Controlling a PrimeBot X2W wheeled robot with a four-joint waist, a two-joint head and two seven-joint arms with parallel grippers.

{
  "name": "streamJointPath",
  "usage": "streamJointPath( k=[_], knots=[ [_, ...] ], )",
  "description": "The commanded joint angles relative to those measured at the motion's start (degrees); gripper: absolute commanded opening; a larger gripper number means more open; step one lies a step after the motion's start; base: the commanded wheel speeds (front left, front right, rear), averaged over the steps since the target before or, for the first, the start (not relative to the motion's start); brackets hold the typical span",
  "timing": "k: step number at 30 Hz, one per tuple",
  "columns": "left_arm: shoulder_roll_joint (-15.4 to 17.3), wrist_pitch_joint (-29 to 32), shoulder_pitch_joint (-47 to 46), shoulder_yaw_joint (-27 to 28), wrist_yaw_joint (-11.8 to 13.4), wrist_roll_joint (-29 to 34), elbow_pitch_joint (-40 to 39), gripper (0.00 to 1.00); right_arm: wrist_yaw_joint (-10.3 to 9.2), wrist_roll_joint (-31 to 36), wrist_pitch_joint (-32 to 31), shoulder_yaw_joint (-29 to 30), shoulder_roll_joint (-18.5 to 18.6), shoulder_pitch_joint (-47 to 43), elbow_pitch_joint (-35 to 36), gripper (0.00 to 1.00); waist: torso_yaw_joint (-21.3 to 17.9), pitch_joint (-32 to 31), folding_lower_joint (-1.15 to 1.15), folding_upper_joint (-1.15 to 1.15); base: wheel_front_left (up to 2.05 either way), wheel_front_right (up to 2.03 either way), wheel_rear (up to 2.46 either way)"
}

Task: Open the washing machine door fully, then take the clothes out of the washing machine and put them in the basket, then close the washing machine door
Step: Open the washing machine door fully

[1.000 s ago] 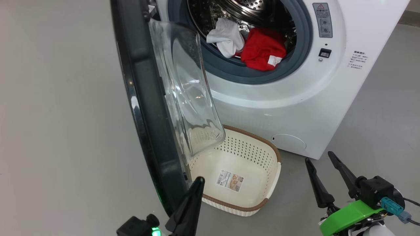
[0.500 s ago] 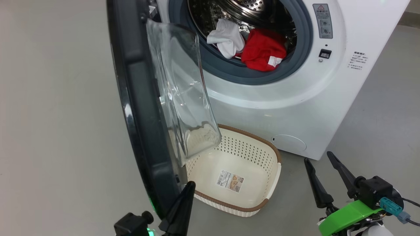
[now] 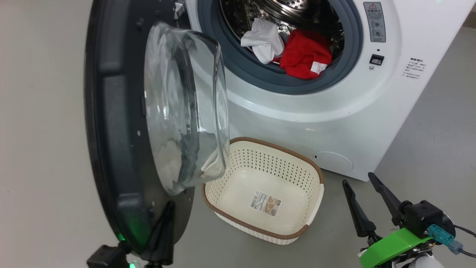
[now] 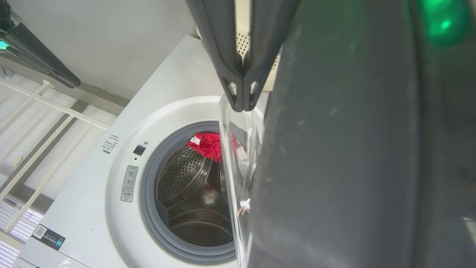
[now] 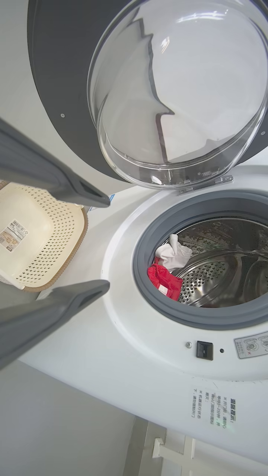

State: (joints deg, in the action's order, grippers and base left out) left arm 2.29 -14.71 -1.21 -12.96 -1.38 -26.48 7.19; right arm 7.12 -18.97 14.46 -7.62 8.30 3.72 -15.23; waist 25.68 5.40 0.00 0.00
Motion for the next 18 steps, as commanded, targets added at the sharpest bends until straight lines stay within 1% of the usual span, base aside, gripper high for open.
streamJointPath(
  k=[1,6,7,8,18],
  knots=[
    [0.59,-0.29,-0.41,3.74,0.84,0.58,-1.57,0.0,0.36,0.55,0.53,-0.99,0.36,0.92,1.56,1.0,0.16,0.08,0.0,0.0,0.0,0.0,0.0],
    [0.59,-0.29,-0.21,8.99,0.97,1.94,-1.57,0.0,0.36,0.53,0.53,-1.14,0.41,1.04,1.65,1.0,0.38,0.26,0.0,0.0,0.0,0.0,0.0],
    [0.59,-0.29,-0.21,8.99,0.97,1.94,-1.57,0.0,0.36,0.53,0.53,-1.14,0.41,1.04,1.65,1.0,0.38,0.26,0.0,0.0,0.0,0.0,0.0],
    [0.59,-0.29,-0.27,10.13,0.85,2.19,-1.55,0.0,0.36,0.53,0.53,-1.18,0.42,1.04,1.68,1.0,0.38,0.31,0.0,0.0,0.0,0.0,0.0],
    [0.59,-0.29,-3.3,22.2,-1.35,4.94,0.64,0.0,0.36,0.49,0.54,-1.51,1.1,1.4,1.93,1.0,0.02,1.54,0.0,0.0,0.0,0.0,0.0]
  ],
)
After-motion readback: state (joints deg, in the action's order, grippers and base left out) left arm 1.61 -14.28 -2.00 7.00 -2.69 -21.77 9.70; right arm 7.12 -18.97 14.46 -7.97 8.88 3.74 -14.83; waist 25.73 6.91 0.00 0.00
